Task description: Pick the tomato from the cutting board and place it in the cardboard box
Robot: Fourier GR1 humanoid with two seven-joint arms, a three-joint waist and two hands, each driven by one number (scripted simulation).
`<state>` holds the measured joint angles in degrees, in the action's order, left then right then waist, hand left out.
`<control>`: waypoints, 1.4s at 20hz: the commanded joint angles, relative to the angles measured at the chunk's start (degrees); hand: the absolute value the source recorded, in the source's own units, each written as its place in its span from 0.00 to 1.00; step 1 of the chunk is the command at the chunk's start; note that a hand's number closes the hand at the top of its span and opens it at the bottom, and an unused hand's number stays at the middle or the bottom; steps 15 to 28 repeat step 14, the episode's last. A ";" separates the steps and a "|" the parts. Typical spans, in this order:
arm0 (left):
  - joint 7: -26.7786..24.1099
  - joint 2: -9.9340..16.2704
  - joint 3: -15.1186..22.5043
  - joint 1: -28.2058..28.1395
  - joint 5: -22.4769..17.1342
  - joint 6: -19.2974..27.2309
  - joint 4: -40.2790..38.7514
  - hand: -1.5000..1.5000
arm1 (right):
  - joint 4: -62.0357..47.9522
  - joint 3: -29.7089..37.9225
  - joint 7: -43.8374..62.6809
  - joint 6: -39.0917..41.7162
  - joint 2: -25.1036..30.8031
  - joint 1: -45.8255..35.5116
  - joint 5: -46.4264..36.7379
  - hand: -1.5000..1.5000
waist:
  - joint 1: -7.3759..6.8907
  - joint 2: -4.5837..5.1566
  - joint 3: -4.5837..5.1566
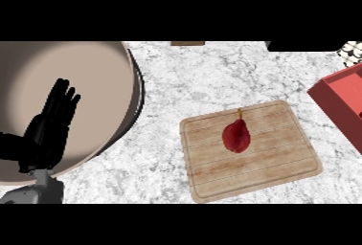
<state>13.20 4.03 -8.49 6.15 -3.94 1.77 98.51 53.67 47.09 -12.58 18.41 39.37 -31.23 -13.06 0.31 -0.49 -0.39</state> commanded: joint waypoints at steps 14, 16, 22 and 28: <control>-1.66 -0.74 0.48 1.34 0.40 0.04 -4.73 0.50 | -25.72 7.95 -15.87 8.22 17.04 6.76 10.50 0.00 | -0.74 0.79 0.29; -1.66 -0.74 0.48 1.34 0.40 0.04 -4.73 0.50 | -25.72 7.95 -15.87 8.22 17.04 6.76 10.50 0.00 | -0.74 0.79 0.29; -1.66 -0.74 0.48 1.34 0.40 0.04 -4.73 0.50 | -25.72 7.95 -15.87 8.22 17.04 6.76 10.50 0.00 | -0.74 0.79 0.29; -1.66 -0.74 0.48 1.34 0.40 0.04 -4.73 0.50 | -25.72 7.95 -15.87 8.22 17.04 6.76 10.50 0.00 | -0.74 0.79 0.29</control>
